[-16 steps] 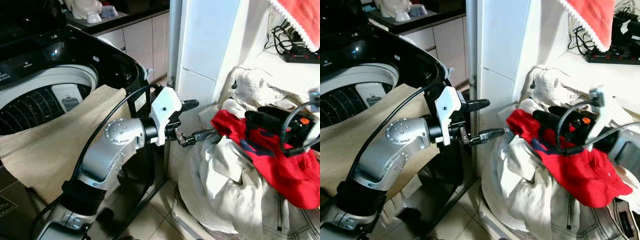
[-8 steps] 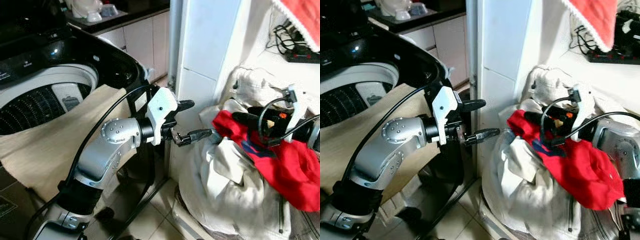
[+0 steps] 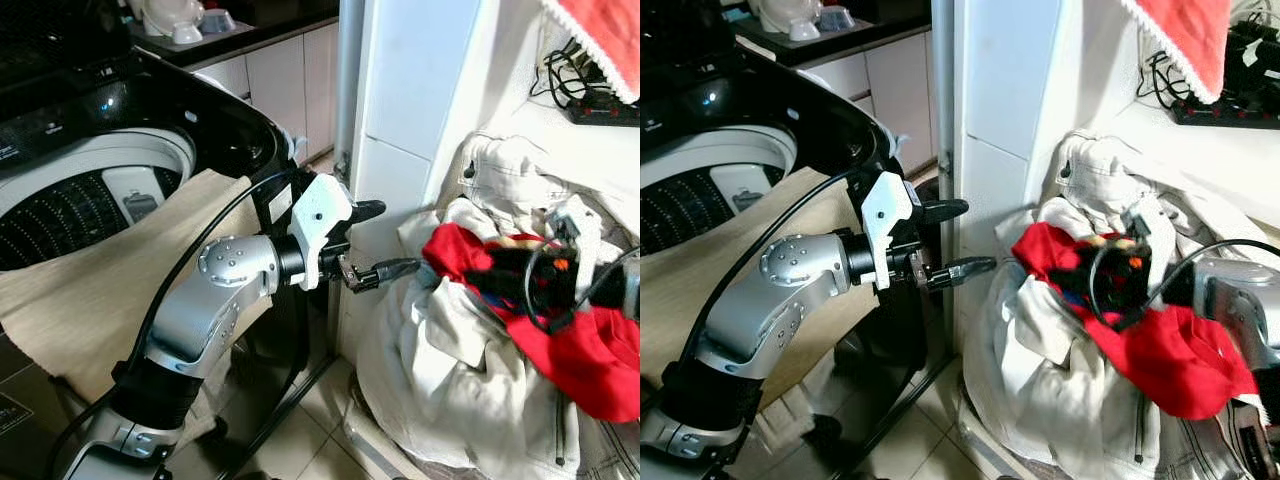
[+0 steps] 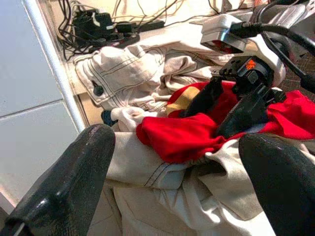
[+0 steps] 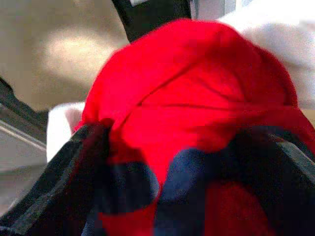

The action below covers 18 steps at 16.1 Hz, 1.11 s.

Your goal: Clothes washing

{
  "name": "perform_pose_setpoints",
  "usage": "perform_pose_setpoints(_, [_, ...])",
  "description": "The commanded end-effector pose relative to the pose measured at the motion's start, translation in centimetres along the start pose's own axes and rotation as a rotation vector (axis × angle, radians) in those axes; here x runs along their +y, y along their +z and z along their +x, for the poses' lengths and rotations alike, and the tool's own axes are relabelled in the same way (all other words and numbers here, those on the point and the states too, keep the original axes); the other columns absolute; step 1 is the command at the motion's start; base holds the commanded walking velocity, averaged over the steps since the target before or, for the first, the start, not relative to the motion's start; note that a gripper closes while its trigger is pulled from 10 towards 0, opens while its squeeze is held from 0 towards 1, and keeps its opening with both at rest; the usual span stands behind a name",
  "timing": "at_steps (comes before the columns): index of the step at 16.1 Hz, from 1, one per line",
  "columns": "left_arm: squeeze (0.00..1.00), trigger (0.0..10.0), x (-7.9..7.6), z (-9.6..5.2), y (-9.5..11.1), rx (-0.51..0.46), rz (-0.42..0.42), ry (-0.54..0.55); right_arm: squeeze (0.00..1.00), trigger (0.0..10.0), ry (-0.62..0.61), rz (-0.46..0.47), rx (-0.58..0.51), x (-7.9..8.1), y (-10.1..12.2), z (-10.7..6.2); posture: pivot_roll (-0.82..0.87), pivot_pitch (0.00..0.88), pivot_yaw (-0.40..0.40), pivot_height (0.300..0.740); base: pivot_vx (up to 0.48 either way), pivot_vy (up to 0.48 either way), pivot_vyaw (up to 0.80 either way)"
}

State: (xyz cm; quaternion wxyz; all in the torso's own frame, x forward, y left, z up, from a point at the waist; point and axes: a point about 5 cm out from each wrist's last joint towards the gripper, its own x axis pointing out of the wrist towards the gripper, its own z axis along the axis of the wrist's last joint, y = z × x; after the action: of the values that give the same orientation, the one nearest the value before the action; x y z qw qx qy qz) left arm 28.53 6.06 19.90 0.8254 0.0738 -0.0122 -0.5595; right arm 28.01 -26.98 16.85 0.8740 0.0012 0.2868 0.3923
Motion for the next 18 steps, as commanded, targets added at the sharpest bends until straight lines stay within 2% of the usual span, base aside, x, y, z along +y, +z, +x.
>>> perform_pose_setpoints(1, [0.0, 10.0, -0.18, -0.1, 0.24, -0.007, 0.002, -0.009, 0.0, 5.7, -0.027, -0.03, 0.026, -0.2, 0.15, 0.04, -0.2, 0.009, 0.043, 0.74, 0.0, 0.0, 0.0])
perform_pose_setpoints(2, [0.0, 10.0, -0.18, -0.08, 0.25, -0.007, 0.002, -0.01, 0.0, 3.2, -0.038, -0.028, 0.021, -0.4, 0.22, 0.04, -0.2, 0.01, 0.043, 0.74, 0.0, 0.0, 0.0])
perform_pose_setpoints(3, [0.0, 10.0, -0.2, -0.06, 0.24, -0.006, 0.002, -0.011, 0.0, 0.0, -0.044, -0.025, 0.017, -0.62, 0.26, 0.0, -0.2, 0.011, 0.043, 0.74, 0.0, 0.0, 0.0])
perform_pose_setpoints(9, [0.0, 10.0, -0.22, 0.0, 0.29, -0.005, 0.004, -0.016, 0.0, 0.0, -0.02, -0.033, 0.041, -0.8, 0.12, -0.25, -0.2, 0.008, 0.041, 0.74, 0.0, 0.0, 0.0])
perform_pose_setpoints(18, [0.0, 10.0, -0.38, -0.16, 0.15, 0.002, 0.01, -0.028, 0.0, 0.0, 0.007, -0.045, 0.022, -0.58, 0.3, 0.14, -0.2, 0.001, 0.04, 0.74, 0.0, 0.0, 0.0])
